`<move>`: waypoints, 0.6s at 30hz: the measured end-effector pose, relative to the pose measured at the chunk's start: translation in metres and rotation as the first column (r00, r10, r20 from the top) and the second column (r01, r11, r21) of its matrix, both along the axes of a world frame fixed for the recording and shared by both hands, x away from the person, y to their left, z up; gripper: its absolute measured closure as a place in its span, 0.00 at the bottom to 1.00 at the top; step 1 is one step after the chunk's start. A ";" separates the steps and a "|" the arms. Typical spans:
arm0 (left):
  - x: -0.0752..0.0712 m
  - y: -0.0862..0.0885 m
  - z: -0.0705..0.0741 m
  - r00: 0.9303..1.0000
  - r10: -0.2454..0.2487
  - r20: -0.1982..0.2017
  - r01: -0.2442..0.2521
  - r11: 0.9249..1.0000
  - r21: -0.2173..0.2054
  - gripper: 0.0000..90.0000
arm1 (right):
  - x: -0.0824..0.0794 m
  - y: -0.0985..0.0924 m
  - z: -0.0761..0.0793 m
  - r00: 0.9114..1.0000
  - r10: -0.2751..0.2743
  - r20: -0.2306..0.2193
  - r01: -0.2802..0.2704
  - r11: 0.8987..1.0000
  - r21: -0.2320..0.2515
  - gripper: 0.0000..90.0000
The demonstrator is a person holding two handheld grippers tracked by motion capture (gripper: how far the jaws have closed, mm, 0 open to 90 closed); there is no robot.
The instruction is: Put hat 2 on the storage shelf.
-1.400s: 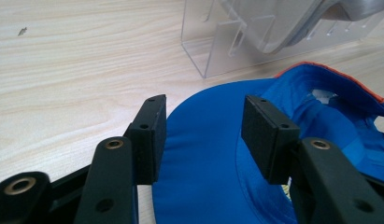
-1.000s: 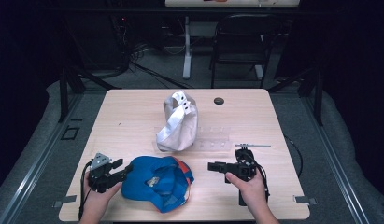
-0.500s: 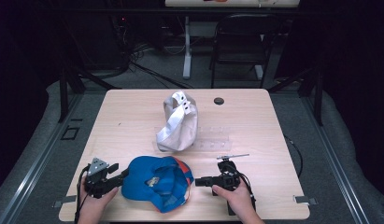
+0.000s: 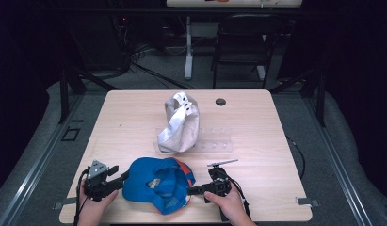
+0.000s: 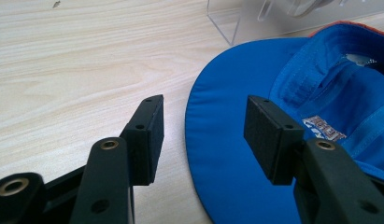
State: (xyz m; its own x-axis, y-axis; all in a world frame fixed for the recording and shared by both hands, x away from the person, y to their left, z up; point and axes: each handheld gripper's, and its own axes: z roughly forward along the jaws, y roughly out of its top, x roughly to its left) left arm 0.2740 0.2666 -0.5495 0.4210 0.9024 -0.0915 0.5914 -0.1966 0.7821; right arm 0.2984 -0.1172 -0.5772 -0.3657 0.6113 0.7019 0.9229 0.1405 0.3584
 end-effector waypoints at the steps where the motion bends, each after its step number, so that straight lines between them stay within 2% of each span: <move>1: 0.000 0.000 -0.001 1.000 0.004 0.009 -0.004 1.000 -0.006 0.54 | 0.000 0.000 -0.001 1.000 0.006 -0.005 -0.006 1.000 0.003 0.64; 4: 0.000 0.000 0.000 1.000 0.000 -0.001 0.000 1.000 0.000 0.54 | 0.001 0.003 -0.004 1.000 -0.005 -0.024 0.006 1.000 0.021 0.64; 7: 0.000 0.000 0.000 1.000 0.000 0.000 0.000 1.000 -0.001 0.54 | 0.001 0.006 -0.006 0.999 0.007 -0.037 -0.006 1.000 0.022 0.65; 10: 0.000 0.001 0.000 1.000 0.000 -0.001 0.000 1.000 -0.001 0.54 | 0.001 0.006 -0.007 0.998 0.040 -0.053 -0.038 0.998 0.045 0.67; 11: 0.000 0.000 -0.001 1.000 0.005 0.010 -0.005 1.000 -0.007 0.54 | 0.000 0.006 -0.006 0.998 0.037 -0.058 -0.033 0.998 0.058 0.69; 18: 0.000 0.001 -0.001 1.000 0.004 0.010 -0.004 1.000 -0.006 0.54 | 0.001 0.000 -0.002 0.997 0.013 -0.082 -0.001 0.990 0.139 0.79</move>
State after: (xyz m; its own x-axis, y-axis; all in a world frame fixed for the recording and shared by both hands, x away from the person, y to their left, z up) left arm 0.2744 0.2671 -0.5500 0.4184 0.9035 -0.0924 0.5842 -0.1898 0.7891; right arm 0.2997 -0.1176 -0.5794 -0.3072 0.5036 0.8075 0.9492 0.1013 0.2979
